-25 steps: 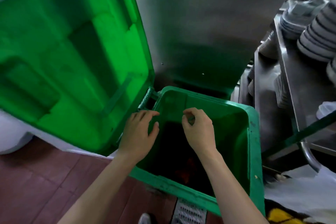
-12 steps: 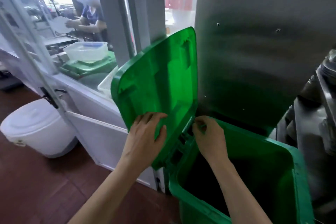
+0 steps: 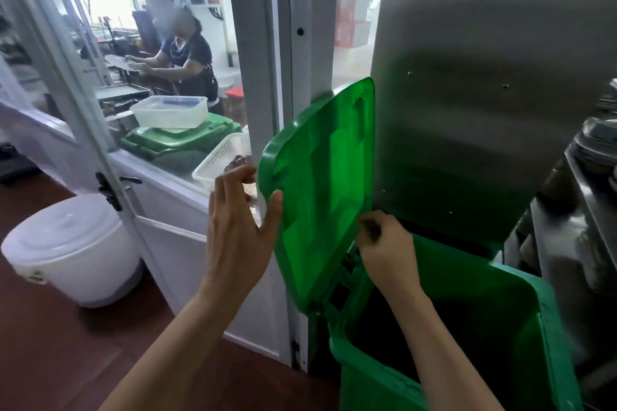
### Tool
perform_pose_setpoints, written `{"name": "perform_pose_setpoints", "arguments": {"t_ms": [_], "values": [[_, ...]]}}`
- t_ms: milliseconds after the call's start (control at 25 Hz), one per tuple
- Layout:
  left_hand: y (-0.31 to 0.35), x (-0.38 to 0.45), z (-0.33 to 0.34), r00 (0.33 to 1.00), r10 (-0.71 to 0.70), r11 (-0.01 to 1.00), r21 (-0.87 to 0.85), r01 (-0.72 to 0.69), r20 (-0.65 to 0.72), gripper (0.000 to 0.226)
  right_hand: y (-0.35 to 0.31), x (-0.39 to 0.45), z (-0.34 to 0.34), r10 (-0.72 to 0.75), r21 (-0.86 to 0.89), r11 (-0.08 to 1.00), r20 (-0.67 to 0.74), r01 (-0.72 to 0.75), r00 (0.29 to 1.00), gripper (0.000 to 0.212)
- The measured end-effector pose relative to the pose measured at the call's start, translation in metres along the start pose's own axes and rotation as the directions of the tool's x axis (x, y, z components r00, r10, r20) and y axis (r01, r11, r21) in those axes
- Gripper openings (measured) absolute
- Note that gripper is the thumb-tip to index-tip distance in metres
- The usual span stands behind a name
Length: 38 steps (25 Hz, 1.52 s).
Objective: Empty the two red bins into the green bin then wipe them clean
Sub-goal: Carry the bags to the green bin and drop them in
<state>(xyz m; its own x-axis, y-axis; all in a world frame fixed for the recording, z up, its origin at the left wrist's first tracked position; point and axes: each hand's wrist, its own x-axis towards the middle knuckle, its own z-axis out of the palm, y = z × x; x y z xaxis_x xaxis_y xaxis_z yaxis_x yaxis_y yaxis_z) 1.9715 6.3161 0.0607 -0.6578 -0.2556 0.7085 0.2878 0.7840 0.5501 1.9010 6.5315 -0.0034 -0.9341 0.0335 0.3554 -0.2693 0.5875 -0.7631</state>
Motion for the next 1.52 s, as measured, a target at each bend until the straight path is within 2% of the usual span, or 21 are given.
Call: {"name": "perform_pose_setpoints", "arguments": {"t_ms": [120, 240, 400, 560, 760, 1000, 1200, 1520], "values": [[-0.001, 0.01, 0.002, 0.993, 0.03, 0.996, 0.077, -0.039, 0.114, 0.048, -0.006, -0.008, -0.01, 0.004, -0.054, 0.999, -0.023, -0.005, 1.0, 0.02], [0.001, 0.013, 0.004, 0.987, 0.092, 0.996, -0.016, -0.09, 0.131, 0.042, -0.008, -0.016, -0.019, 0.02, -0.086, 0.996, -0.055, -0.025, 0.998, 0.019], [0.017, 0.007, 0.013, 0.974, 0.156, 0.985, -0.095, -0.142, 0.165, 0.046, -0.006, -0.031, -0.034, 0.072, -0.098, 0.992, -0.091, -0.081, 0.993, 0.021], [0.04, 0.002, 0.027, 0.968, 0.206, 0.966, -0.185, -0.179, 0.141, 0.043, 0.002, -0.046, -0.054, 0.098, -0.115, 0.987, -0.149, -0.116, 0.984, 0.021], [0.072, -0.015, 0.046, 0.94, 0.258, 0.952, -0.224, -0.207, 0.225, 0.05, 0.027, -0.075, -0.086, 0.178, -0.136, 0.968, -0.232, -0.213, 0.956, 0.02], [0.119, -0.056, 0.081, 0.868, 0.369, 0.925, -0.222, -0.309, 0.333, 0.066, 0.066, -0.113, -0.137, 0.269, -0.197, 0.916, -0.345, -0.35, 0.899, 0.016], [0.16, -0.102, 0.12, 0.8, 0.465, 0.885, -0.196, -0.422, 0.379, 0.066, 0.101, -0.135, -0.179, 0.31, -0.176, 0.897, -0.405, -0.406, 0.86, 0.016], [0.199, -0.205, 0.195, 0.668, 0.567, 0.811, -0.182, -0.557, 0.481, 0.068, 0.172, -0.185, -0.253, 0.428, -0.195, 0.834, -0.364, -0.516, 0.828, 0.017]]}}
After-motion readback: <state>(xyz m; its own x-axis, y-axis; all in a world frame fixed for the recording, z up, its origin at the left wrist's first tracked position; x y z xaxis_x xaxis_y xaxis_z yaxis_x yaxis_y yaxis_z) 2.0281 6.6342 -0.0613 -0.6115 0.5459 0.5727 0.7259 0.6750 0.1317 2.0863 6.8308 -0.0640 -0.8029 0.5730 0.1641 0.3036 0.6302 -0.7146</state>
